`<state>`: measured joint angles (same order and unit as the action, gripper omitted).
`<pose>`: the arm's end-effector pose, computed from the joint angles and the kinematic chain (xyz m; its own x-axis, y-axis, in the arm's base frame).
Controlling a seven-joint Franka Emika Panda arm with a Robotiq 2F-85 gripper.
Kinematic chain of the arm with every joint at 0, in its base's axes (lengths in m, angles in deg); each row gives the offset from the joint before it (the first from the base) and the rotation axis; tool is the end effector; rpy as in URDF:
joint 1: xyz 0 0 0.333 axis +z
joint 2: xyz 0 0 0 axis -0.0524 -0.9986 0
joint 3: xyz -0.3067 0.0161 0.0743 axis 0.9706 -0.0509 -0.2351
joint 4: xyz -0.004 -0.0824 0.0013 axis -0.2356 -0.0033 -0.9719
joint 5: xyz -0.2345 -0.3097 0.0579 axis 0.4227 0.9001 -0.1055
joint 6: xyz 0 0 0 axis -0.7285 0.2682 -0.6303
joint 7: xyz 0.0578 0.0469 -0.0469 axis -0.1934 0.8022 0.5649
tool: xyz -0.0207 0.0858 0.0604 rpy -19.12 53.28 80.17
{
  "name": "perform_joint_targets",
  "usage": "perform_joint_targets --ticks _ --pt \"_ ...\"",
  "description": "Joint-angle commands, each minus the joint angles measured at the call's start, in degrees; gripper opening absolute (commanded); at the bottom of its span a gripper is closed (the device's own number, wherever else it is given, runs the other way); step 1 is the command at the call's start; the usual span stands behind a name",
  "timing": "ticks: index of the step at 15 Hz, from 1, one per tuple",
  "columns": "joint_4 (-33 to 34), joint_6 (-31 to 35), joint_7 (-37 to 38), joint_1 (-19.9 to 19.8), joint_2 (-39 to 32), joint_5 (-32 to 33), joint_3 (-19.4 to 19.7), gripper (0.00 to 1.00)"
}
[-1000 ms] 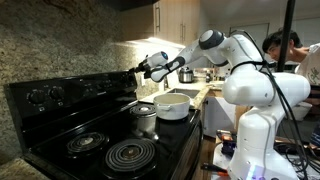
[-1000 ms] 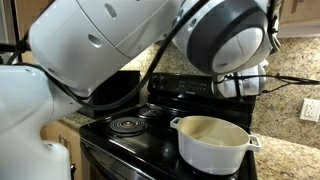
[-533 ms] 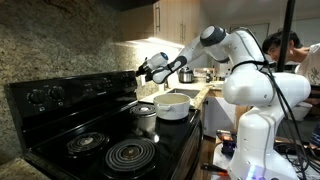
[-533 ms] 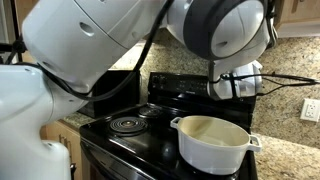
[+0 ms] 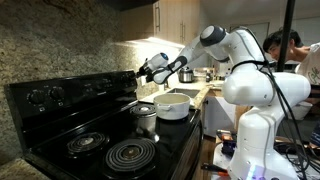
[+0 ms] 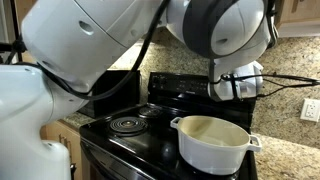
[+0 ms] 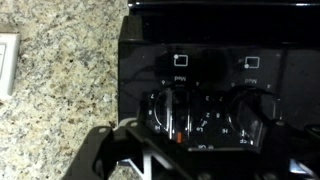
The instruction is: Switch on the stove
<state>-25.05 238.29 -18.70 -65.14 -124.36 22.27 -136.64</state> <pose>0.6424 -0.3183 0.3774 0.4737 -0.0110 0.8806 -0.0937 -0.9949 0.0379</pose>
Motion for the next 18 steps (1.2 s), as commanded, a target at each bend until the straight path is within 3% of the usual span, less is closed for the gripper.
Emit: perform_joint_targets --ticks 1,9,10,11,13,18 --pt "-0.8 -2.2 -0.1 -0.2 1.5 0.2 1.1 0.59" --pt "0.4 -3.5 -1.6 -0.8 -0.5 -0.3 -1.6 0.08" --pt "0.4 -3.8 -1.3 -0.8 -0.2 -0.4 -1.7 0.21" --pt "0.5 -3.4 -1.1 -0.7 -0.4 -0.2 -1.3 0.47" --pt "0.7 -3.1 -0.7 -0.5 0.0 -0.1 -1.0 0.53" --pt "1.7 -2.4 -0.7 0.0 -0.3 0.2 -1.1 0.84"
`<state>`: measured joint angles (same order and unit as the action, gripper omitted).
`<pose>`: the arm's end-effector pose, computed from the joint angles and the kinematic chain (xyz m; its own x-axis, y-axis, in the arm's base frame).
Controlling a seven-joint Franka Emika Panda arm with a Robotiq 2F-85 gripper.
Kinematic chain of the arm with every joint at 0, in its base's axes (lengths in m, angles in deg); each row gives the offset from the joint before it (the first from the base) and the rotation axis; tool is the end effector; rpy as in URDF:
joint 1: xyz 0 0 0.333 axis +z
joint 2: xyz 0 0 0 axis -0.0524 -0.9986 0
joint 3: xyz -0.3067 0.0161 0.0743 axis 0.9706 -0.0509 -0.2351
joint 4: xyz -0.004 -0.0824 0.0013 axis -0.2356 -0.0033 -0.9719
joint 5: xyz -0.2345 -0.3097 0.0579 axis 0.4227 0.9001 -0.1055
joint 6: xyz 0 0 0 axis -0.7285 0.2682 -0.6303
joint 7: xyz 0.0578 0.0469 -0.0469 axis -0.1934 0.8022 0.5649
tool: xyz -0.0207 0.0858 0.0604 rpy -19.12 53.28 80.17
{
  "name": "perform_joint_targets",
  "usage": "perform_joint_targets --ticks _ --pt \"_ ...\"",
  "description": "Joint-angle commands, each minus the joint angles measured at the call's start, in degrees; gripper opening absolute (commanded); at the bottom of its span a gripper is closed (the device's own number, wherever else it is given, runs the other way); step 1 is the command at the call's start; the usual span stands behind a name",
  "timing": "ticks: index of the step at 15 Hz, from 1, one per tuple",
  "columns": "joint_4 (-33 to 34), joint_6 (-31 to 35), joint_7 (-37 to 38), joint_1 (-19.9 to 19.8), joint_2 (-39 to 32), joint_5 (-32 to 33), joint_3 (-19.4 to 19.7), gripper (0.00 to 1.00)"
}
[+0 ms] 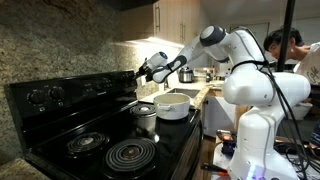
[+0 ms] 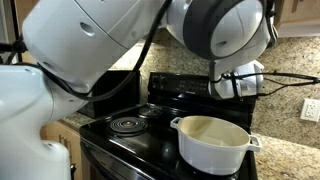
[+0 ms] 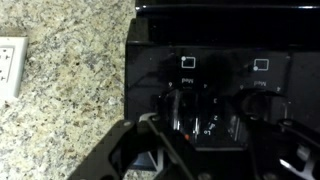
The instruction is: Switch on the stove
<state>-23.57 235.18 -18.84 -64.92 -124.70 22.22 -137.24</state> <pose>0.6479 -0.3223 0.3808 0.4984 -0.0143 0.8668 -0.1113 -0.9926 0.0476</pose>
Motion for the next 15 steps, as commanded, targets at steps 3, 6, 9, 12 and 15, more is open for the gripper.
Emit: perform_joint_targets --ticks 3,6,9,12,15 --pt "0.5 0.7 -0.3 -0.1 0.1 0.3 -0.2 0.52" --pt "0.3 0.5 -0.6 -0.4 0.0 0.2 -0.8 0.38" --pt "0.2 0.4 -0.8 -0.5 -0.1 0.1 -1.1 0.18" --pt "0.6 0.7 -0.5 -0.4 -0.1 0.3 -0.6 0.08" --pt "1.0 1.1 0.0 0.2 0.1 0.5 0.2 0.11"
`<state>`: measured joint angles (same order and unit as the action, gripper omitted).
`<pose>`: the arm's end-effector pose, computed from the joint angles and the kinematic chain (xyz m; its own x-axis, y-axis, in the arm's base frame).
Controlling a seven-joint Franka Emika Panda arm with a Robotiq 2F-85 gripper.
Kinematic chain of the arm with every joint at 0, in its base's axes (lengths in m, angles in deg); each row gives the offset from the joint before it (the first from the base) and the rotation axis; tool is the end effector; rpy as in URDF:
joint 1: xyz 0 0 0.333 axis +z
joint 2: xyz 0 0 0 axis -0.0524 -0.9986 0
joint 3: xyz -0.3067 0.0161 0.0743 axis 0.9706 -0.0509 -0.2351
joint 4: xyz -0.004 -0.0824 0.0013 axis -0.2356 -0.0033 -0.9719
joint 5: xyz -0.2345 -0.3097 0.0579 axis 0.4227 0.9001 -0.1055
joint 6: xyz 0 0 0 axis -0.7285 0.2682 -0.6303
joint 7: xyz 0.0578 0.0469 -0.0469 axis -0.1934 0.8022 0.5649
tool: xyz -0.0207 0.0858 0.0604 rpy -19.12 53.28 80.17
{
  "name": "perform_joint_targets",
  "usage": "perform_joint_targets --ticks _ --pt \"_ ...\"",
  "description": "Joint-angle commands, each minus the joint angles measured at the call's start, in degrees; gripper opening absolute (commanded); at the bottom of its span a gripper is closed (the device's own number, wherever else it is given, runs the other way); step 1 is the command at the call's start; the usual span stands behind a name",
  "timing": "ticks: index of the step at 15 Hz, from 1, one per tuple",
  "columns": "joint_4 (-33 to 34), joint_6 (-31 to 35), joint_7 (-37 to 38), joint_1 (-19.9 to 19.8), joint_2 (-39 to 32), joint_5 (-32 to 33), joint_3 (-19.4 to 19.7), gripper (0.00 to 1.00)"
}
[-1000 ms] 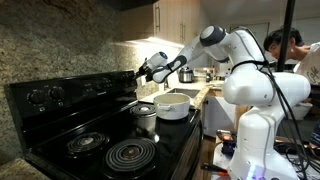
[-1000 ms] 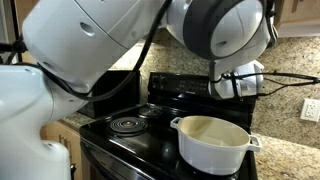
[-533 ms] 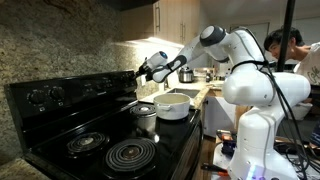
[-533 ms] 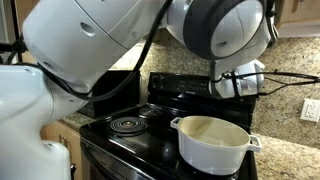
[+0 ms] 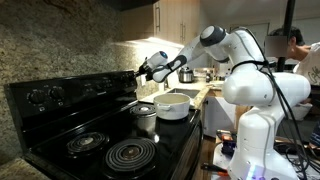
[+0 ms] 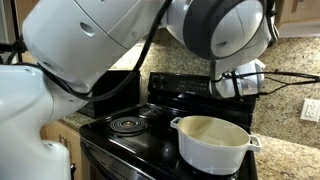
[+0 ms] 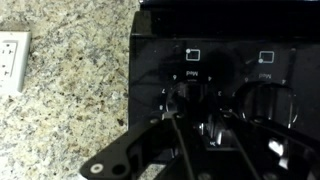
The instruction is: Switch on the stove
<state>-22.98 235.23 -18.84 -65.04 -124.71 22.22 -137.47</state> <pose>0.6482 -0.3253 0.3863 0.4889 -0.0140 0.8722 -0.1167 -0.9919 0.0495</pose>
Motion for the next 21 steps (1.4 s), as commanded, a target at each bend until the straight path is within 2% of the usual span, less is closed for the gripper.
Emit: perform_joint_targets --ticks 1,3,4,5,7,8,9,10,11,12,21 --pt "0.6 1.2 0.0 0.4 0.3 0.6 0.6 0.11" --pt "0.9 1.9 0.3 0.8 0.3 0.8 1.1 0.11" --pt "-0.9 5.8 -6.7 4.5 3.8 -10.5 6.9 0.11" --pt "1.1 4.3 -0.6 2.2 0.7 -1.5 3.4 0.11" --pt "1.2 6.8 -1.6 3.7 1.1 -2.8 5.6 0.11" --pt "4.0 8.0 1.9 10.3 2.7 -3.6 12.2 0.11" --pt "4.5 9.0 1.7 11.7 2.5 -4.3 13.9 0.11" --pt "3.2 10.7 -5.8 14.6 3.7 -14.0 17.1 0.11" --pt "2.2 11.7 -5.7 16.4 4.6 -16.4 19.4 0.11" --pt "2.2 11.9 -0.4 17.5 5.2 -13.1 21.4 0.11" --pt "-2.6 9.3 8.4 28.8 11.2 -25.0 33.8 0.11"
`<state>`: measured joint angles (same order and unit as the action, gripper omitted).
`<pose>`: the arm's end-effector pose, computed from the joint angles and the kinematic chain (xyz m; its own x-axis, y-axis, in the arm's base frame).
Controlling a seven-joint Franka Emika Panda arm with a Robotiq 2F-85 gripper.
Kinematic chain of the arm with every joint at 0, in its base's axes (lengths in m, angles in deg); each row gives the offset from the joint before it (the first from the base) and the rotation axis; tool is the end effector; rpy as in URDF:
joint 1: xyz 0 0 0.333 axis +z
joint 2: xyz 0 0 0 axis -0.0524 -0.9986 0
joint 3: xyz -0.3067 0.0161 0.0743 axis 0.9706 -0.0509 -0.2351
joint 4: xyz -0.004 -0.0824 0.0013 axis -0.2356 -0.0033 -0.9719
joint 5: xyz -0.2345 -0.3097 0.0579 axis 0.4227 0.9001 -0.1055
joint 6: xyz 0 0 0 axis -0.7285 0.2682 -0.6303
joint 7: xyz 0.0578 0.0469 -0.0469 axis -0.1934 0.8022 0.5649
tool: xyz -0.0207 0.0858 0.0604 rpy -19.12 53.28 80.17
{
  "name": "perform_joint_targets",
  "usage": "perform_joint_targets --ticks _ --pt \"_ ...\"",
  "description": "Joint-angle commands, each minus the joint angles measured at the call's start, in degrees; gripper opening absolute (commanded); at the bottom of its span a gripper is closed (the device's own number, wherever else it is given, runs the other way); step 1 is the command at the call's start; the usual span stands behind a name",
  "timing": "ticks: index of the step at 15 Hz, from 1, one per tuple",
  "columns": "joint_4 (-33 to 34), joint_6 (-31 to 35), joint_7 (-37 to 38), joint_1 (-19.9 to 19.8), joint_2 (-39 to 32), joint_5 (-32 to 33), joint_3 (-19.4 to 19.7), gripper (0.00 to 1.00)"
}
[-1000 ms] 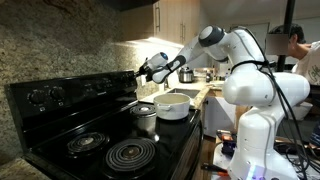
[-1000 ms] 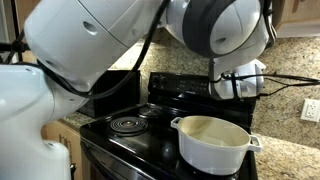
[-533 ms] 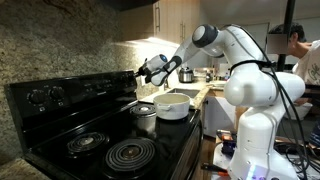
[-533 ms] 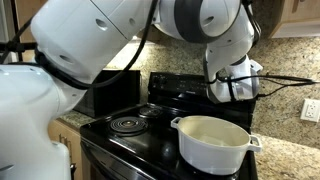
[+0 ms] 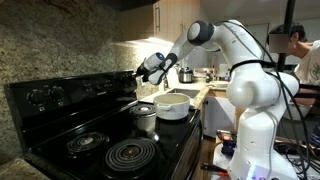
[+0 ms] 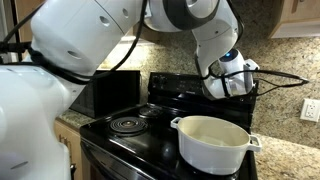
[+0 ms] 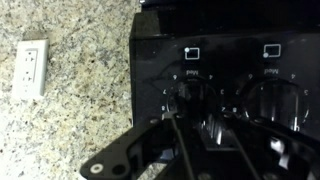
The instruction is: Switch on the stove
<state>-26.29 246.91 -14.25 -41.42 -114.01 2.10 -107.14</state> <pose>0.6556 -0.3051 0.3800 0.4516 -0.0969 0.8870 -0.2466 -0.9689 0.0197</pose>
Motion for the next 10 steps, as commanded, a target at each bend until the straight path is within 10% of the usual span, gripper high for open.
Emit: perform_joint_targets --ticks 1,10 --pt "-0.9 -1.9 -1.3 6.9 1.2 -12.8 4.4 0.11" --pt "-3.6 -1.5 -5.1 16.9 3.1 -37.5 11.4 0.12"
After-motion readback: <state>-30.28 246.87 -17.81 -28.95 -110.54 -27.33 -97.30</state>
